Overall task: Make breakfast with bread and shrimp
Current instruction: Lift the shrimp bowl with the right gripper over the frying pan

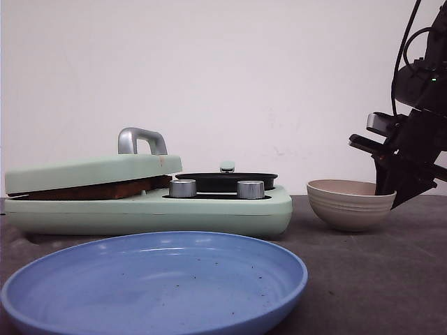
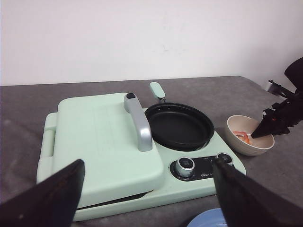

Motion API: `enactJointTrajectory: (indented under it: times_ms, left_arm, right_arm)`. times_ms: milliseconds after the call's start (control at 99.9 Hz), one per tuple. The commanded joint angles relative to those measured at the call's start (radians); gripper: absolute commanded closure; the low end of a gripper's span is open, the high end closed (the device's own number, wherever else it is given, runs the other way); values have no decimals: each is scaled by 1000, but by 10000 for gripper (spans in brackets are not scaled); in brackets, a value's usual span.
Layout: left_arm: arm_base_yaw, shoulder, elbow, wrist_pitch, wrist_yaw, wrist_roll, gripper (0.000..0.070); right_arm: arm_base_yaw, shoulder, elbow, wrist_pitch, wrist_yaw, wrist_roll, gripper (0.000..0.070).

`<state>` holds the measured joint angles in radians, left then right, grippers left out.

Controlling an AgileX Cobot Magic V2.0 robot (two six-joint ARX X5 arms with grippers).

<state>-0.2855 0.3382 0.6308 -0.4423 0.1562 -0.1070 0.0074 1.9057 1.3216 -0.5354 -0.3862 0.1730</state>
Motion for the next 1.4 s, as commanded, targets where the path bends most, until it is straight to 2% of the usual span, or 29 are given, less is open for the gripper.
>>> enactJointTrajectory:
  times_ms: [0,180,420,581,791,1021,1241,1391]
  left_arm:
    - [-3,1,3,7,-3,-7,226]
    - [-3,1,3,7,-3,-6,226]
    - [-3,1,3,6,-3,-6,226]
    - [-3,1,3,6,-3,-6,226]
    - [-3,1,3,6,-3,-7,226]
    - [-3,1,3,-18,-3,-6,226]
    - [-3,1,3,-14,-3,-6,226]
    - [-3,1,3,-14,-7,-7,226]
  right_arm:
    - [3,-21,22,7,-10,11,696]
    - [3,-81,22,-3,-20,10,695]
    - [9,-174,22,-4,-93,23,696]
    - [29,-230,22,14,-97,37,696]
    - [84,-273,22,115,-96,69,696]
    - [156,-274,22,256,-94,142,696]
    - [232,-273,22,405,-9,136,696]
    - [279,-267,22,506,104,92,696]
